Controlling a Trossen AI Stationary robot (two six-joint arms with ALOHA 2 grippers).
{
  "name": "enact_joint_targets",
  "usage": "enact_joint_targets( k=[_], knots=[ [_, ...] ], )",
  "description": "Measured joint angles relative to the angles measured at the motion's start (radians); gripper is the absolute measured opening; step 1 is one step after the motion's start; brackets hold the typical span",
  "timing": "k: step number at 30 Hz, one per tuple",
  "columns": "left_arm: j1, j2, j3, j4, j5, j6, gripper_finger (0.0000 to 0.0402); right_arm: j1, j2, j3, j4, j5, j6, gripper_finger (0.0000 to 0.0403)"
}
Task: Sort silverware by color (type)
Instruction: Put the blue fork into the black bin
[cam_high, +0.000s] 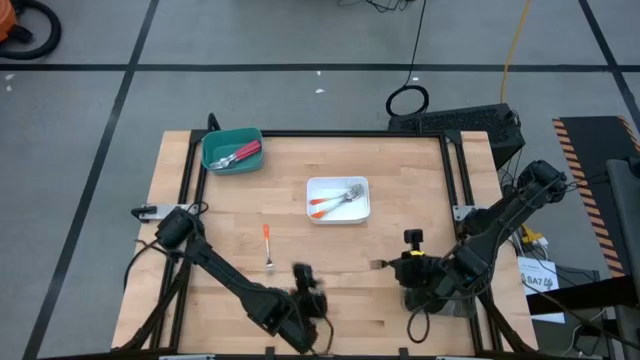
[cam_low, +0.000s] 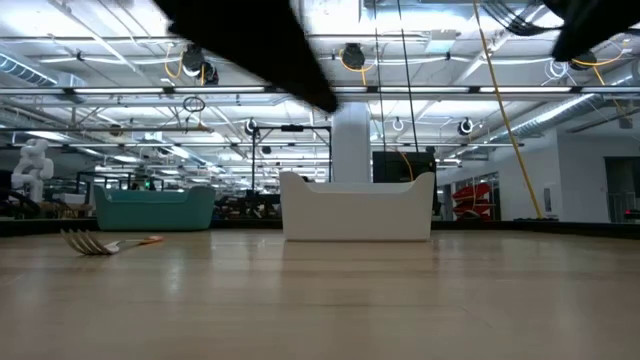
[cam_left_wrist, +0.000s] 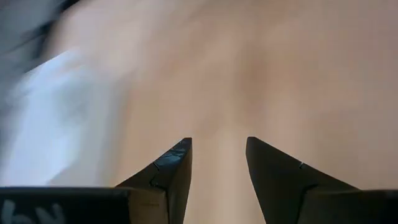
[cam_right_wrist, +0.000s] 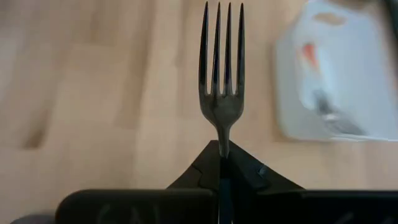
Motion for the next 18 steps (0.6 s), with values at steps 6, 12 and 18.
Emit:
enact_joint_targets(
  k=[6,12,18],
  knots=[
    [-0.025,0.003,-0.095,0.512,0.223,0.276,0.0161,0.035,-0.032,0.000,-0.013,-0.151,0.041,0.0004],
    [-0.034,0.003,-0.095,0.486,0.222,0.194,0.0161,0.097,-0.044,0.000,-0.072,-0.220,0.182,0.0004],
    [-0.033,0.003,-0.095,0.450,0.195,0.121,0.0161,0.173,-0.039,0.000,-0.137,-0.265,0.362,0.0004]
  ],
)
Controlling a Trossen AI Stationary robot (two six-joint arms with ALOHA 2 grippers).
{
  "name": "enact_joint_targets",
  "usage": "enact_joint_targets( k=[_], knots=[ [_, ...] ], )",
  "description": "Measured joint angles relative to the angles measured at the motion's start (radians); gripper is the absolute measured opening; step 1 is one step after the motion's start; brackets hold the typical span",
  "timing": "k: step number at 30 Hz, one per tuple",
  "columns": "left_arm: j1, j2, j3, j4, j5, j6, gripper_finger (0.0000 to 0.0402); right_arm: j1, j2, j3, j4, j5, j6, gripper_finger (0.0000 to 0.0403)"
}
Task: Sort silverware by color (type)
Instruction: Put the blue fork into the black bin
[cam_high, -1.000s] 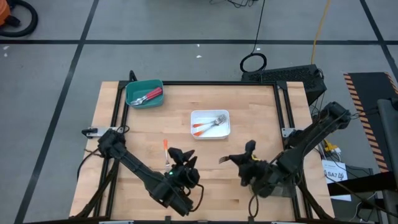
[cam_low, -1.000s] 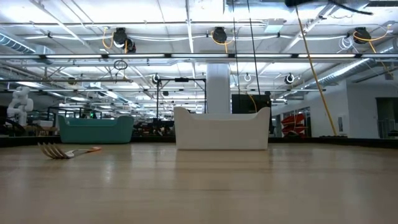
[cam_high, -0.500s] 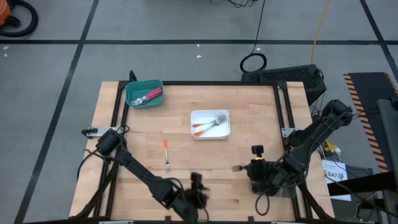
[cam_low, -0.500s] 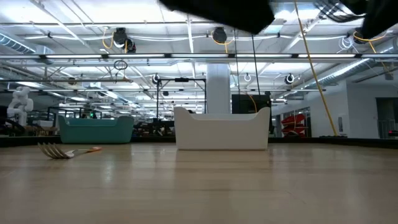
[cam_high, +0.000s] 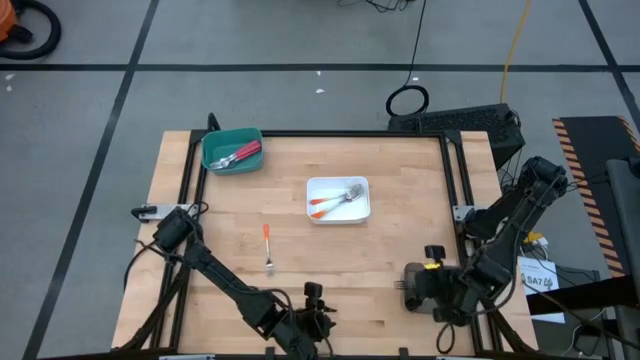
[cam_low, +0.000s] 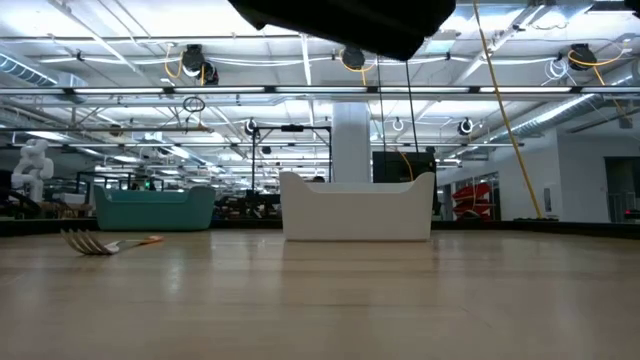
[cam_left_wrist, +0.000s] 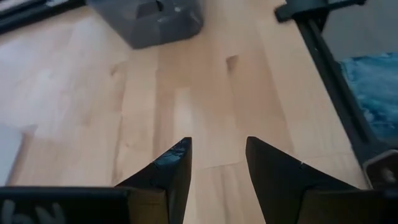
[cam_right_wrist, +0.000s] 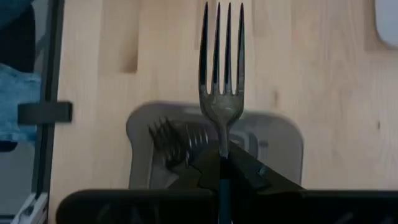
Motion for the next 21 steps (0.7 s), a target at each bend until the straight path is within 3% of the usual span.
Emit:
enact_joint_targets(
  k=[7,21],
  knots=[
    [0.015,0.000,0.000,0.003,-0.036,-0.019,0.0161,0.077,0.000,-0.016,-0.077,-0.001,0.153,0.0004],
    [0.052,0.000,0.000,0.003,-0.036,-0.068,0.0161,0.151,0.000,-0.136,-0.052,-0.018,0.287,0.0004]
  ],
)
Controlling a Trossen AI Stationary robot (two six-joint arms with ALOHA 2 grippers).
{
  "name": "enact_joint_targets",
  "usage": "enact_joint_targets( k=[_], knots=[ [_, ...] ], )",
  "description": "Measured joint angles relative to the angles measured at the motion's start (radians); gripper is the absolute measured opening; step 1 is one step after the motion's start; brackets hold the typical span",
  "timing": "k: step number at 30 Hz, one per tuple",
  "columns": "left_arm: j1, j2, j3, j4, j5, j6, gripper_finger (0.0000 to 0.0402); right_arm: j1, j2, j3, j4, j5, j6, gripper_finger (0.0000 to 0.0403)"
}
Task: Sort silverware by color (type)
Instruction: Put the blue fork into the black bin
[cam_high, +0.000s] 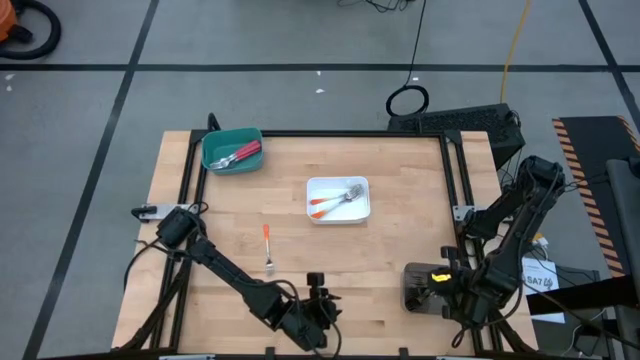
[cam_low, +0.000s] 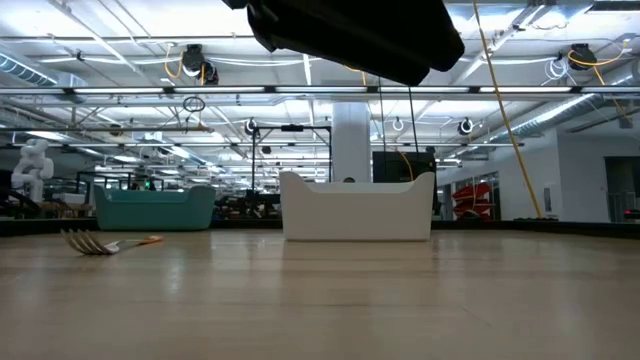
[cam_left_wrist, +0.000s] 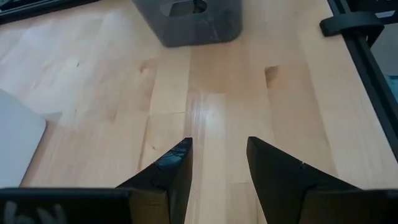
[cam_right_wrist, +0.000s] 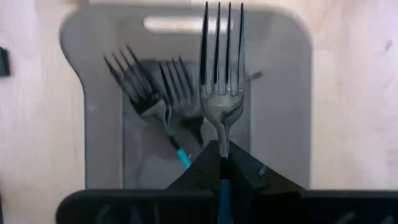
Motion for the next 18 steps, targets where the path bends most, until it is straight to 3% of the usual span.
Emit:
enact_joint_targets(
  k=[5,18],
  knots=[
    [0.001,0.000,0.000,0.000,0.000,0.000,0.0161,0.000,0.000,-0.029,0.050,-0.062,0.000,0.0004],
    [0.001,0.000,0.000,0.000,0.002,0.000,0.0161,0.000,0.000,-0.068,0.147,-0.063,-0.033,0.0005]
  ],
)
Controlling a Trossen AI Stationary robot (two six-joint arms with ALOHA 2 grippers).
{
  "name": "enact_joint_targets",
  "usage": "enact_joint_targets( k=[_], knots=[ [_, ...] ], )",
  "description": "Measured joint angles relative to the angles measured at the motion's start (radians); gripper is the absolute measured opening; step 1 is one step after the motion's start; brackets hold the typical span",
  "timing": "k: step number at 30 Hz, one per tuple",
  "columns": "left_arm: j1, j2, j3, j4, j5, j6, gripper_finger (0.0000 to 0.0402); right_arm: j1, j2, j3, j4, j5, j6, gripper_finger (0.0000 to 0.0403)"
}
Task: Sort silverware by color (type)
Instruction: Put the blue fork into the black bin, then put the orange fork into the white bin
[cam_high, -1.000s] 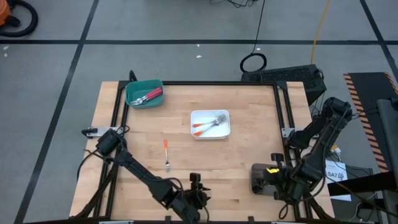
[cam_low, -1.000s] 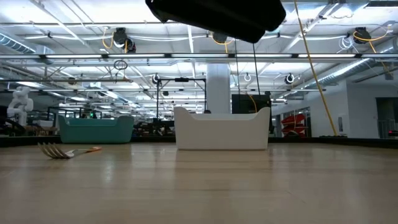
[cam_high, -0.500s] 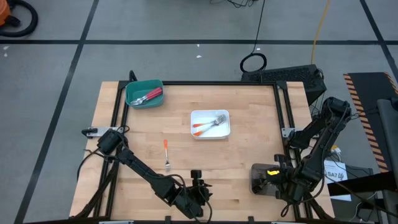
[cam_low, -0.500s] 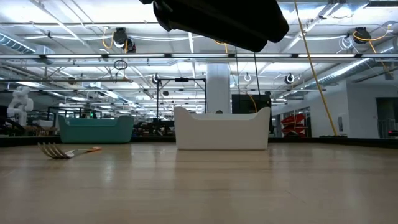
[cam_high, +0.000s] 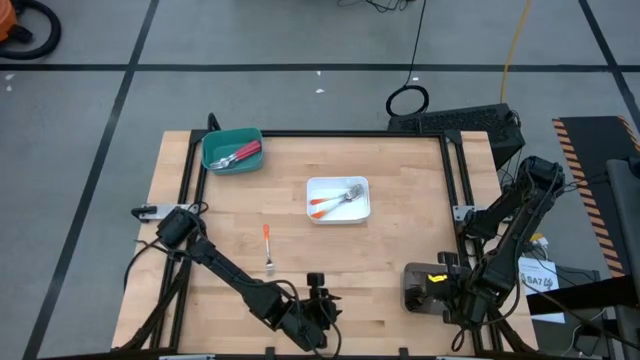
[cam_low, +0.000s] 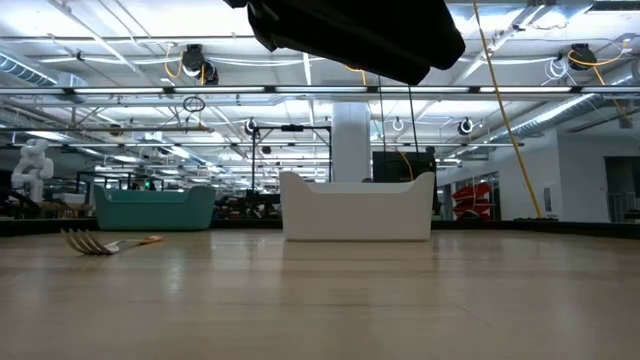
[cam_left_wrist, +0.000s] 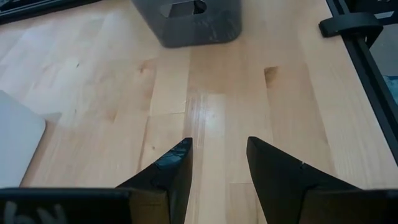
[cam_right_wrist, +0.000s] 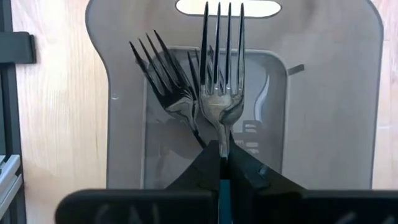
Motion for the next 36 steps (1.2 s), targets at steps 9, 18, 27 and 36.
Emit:
enact_joint_targets(
  k=[9,18,27,36],
  knots=[
    [0.000,0.000,0.000,0.000,0.000,0.000,0.0161,0.000,0.000,0.000,0.000,0.005,0.002,0.0050],
    [0.004,0.000,0.000,0.000,0.000,0.000,0.0161,0.000,0.000,0.004,-0.004,0.002,0.002,0.0074],
    [0.012,0.000,0.001,-0.028,0.000,0.011,0.0161,-0.001,0.000,0.115,-0.039,0.075,-0.034,0.0074],
    [0.035,0.002,0.173,-0.496,-0.012,-0.047,0.0161,-0.059,0.000,0.251,-0.040,0.361,-0.283,0.0075]
  ],
)
